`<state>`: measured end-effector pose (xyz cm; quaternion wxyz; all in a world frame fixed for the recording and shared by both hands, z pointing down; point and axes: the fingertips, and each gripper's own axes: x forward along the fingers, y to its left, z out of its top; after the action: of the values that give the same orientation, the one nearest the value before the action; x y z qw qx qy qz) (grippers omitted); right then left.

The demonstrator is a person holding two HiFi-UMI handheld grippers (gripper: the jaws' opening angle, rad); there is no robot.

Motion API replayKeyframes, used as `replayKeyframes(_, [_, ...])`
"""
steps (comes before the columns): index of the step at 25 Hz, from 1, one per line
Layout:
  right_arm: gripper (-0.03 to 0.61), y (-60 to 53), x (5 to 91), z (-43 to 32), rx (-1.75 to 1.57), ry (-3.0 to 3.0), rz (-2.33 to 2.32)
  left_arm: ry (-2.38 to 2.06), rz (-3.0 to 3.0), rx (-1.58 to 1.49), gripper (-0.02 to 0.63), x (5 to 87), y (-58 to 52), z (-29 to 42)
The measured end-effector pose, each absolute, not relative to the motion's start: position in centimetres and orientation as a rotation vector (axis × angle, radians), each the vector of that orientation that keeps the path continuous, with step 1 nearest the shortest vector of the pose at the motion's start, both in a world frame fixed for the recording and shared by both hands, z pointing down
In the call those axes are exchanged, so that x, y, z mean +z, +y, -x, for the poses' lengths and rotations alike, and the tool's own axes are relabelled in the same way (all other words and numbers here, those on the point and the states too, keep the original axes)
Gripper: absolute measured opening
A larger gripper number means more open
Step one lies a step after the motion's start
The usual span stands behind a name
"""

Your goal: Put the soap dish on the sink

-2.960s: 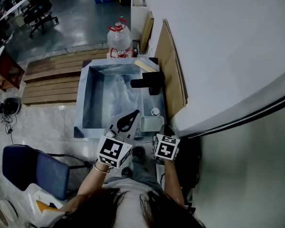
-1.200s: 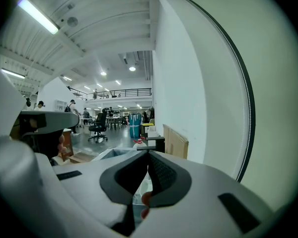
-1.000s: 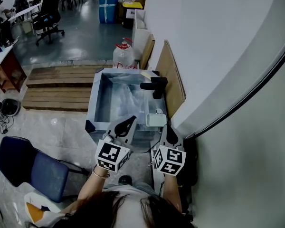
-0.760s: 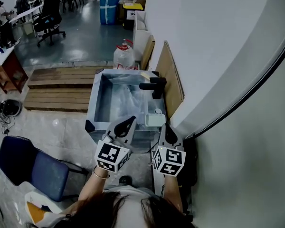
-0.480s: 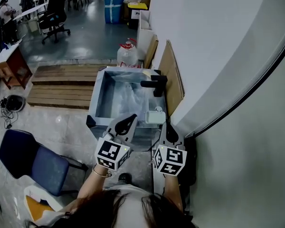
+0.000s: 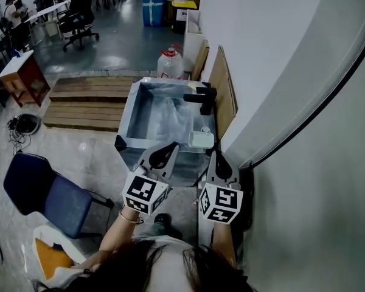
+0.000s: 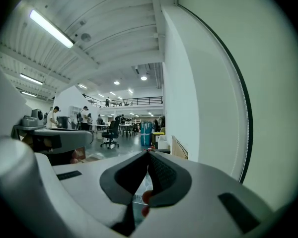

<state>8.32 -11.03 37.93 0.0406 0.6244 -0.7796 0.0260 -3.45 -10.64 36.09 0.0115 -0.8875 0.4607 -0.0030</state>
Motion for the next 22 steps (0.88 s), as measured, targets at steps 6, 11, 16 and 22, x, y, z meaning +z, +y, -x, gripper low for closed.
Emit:
replayKeyframes(6, [0.026,-8.6,37.7,-8.9,0.066,-2.401,-1.908,1.435,2.766,-0.006,0.008,35.9,-8.3,2.6])
replayKeyframes(11, [0.026,-6.9,37.3,-9.1,0.050,-2.414,-1.892,1.446,2.760,-0.009,0.008,35.8,-6.7,2.2])
replayKeyframes(16, [0.025,-5.9,37.3,-9.4,0.020,-2.427,-1.859,1.465,2.748,-0.011,0.008,36.0,-5.7,1.7])
replayKeyframes(22, [0.025,-4.9,37.0,-9.7,-0.046,-2.441,-1.831,1.487,2.731,-0.015,0.008,36.0,-4.8,1.2])
